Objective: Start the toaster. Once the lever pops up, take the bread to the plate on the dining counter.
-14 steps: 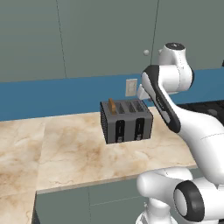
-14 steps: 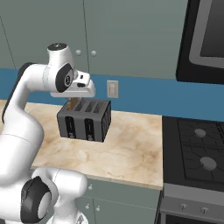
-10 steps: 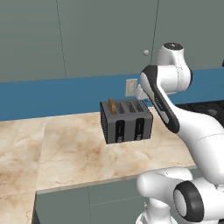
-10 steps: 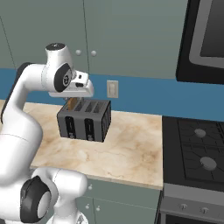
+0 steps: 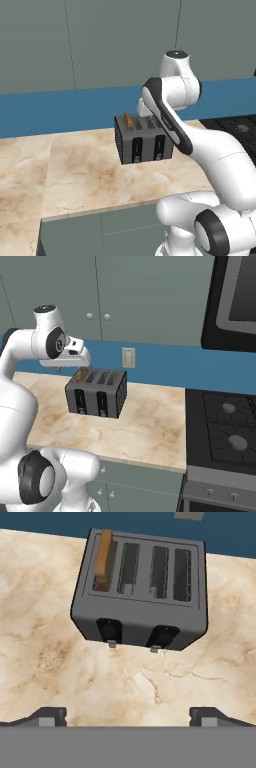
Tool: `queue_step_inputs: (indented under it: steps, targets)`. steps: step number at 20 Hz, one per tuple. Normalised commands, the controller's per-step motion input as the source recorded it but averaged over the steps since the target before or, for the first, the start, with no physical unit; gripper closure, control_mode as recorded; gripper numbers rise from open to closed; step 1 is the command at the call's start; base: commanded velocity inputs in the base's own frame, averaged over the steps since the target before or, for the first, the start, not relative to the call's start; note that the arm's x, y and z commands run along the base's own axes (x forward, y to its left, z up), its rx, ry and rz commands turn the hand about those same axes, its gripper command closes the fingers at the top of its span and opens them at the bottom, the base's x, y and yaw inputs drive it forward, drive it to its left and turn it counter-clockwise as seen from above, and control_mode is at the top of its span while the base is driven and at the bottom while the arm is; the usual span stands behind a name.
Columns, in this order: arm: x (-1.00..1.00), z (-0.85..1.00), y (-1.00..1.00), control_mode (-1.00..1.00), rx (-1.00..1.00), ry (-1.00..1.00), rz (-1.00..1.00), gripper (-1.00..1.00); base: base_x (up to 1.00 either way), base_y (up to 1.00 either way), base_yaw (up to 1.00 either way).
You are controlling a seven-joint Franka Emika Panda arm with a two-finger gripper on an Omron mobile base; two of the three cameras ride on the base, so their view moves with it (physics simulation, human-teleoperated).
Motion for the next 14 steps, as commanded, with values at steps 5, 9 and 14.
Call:
queue_step_inputs:
  steps: [5, 9, 14]
  targets:
    - [0.1, -0.12, 0.62, -1.0, 0.0, 0.0, 0.0, -1.0, 0.0, 0.0, 0.0]
    - [0.13, -0.22, 0.38, -1.0, 0.0, 0.0, 0.0, -1.0, 0.0, 0.0, 0.0]
    - [0.22, -0.27, 0.39, -1.0, 0.0, 0.0, 0.0, -1.0, 0.0, 0.0, 0.0]
